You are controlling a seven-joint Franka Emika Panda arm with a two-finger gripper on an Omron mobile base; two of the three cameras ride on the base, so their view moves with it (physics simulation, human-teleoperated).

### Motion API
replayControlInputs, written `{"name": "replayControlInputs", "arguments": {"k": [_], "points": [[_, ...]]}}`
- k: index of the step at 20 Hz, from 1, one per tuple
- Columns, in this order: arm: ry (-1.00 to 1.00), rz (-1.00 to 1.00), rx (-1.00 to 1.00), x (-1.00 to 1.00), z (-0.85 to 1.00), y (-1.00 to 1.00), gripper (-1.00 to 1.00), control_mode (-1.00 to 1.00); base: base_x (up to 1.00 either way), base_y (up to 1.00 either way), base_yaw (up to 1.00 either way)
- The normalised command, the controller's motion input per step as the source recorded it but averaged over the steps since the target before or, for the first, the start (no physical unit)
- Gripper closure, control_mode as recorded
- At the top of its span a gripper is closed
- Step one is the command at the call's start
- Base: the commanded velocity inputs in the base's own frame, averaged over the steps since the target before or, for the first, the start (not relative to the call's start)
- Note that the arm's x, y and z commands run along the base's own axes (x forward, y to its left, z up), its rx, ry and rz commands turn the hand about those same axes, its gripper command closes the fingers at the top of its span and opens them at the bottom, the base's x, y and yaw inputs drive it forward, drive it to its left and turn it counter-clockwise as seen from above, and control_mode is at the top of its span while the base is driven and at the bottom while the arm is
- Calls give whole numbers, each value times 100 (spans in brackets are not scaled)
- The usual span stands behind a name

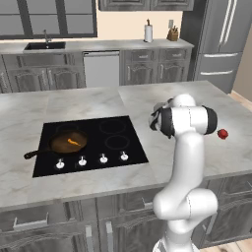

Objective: Place both pans onto different burners. Then place the bell pepper and the shrimp on different pans.

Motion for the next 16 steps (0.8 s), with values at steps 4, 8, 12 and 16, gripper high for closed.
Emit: {"name": "replayControlInputs", "arguments": {"k": [4, 8, 12, 16], "points": [[-12, 0, 0, -30, 76, 0, 100, -100, 0, 0, 0], [-9, 1, 0, -31, 70, 0, 100, -100, 0, 0, 0], [-7, 8, 0, -35, 66, 3, 100, -100, 0, 0, 0], [-3, 12, -1, -18, 66, 9, 100, -100, 0, 0, 0]]}}
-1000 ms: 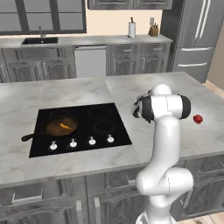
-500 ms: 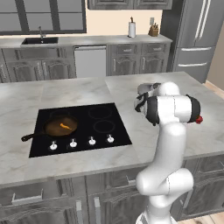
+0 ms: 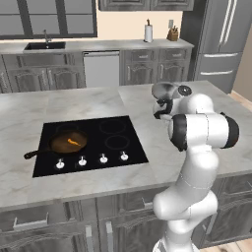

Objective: Place both pans onto different burners. Then place the bell pepper and the shrimp on different pans.

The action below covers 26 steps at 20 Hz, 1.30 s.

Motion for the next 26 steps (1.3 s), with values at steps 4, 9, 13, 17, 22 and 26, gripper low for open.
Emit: {"name": "replayControlInputs", "arguments": {"k": [4, 9, 13, 17, 22, 26], "points": [[0, 20, -6, -1, 28, 14, 100, -100, 0, 0, 0], [0, 34, -9, -5, 4, 16, 100, -100, 0, 0, 0], [0, 32, -11, -23, -1, 9, 100, -100, 0, 0, 0], [0, 22, -10, -17, -23, 0, 100, -100, 0, 0, 0], [3, 11, -13, -2, -36, 0, 100, -100, 0, 0, 0], [7, 8, -9, 0, -42, 6, 100, -100, 0, 0, 0]]}}
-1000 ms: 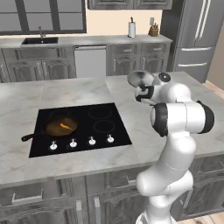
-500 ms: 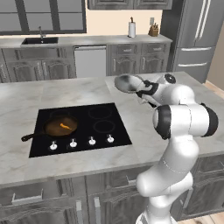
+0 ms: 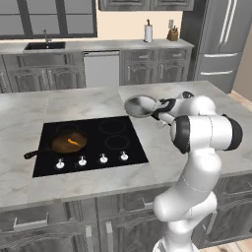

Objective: Place both pans onto different burners. Then place the bell pepper and the shrimp on different pans.

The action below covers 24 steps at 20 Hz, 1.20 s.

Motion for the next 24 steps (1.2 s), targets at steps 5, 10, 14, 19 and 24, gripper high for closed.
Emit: {"name": "replayControlInputs", "arguments": {"k": [5, 10, 14, 19, 24], "points": [[6, 10, -8, 0, -41, 9, 100, -100, 0, 0, 0], [0, 13, -5, -25, -40, 29, 100, -100, 0, 0, 0], [0, 13, -7, -55, -36, 37, 100, -100, 0, 0, 0], [0, 6, -6, -30, -31, 36, 100, -100, 0, 0, 0], [0, 0, -6, -5, -29, 38, 100, -100, 0, 0, 0]]}}
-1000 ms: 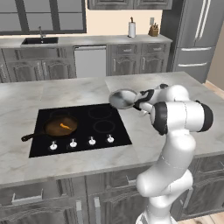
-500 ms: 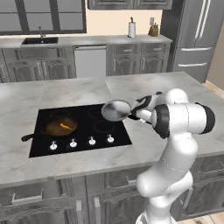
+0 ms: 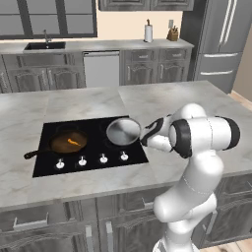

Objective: Place both pans onto different burners. Then place the bell pepper and the shrimp on different pans.

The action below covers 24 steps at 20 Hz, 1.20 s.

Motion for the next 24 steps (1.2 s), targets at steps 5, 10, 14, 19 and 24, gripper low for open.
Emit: {"name": "replayControlInputs", "arguments": {"k": [5, 10, 14, 19, 24], "points": [[0, 0, -7, 0, -28, 33, 100, -100, 0, 0, 0], [0, 0, -2, -27, -5, 11, 100, -100, 0, 0, 0], [-2, 0, 0, -44, 8, 0, 100, -100, 0, 0, 0], [-1, 0, 0, -16, 16, 0, 100, -100, 0, 0, 0], [0, -2, 0, 4, 0, 0, 100, -100, 0, 0, 0]]}}
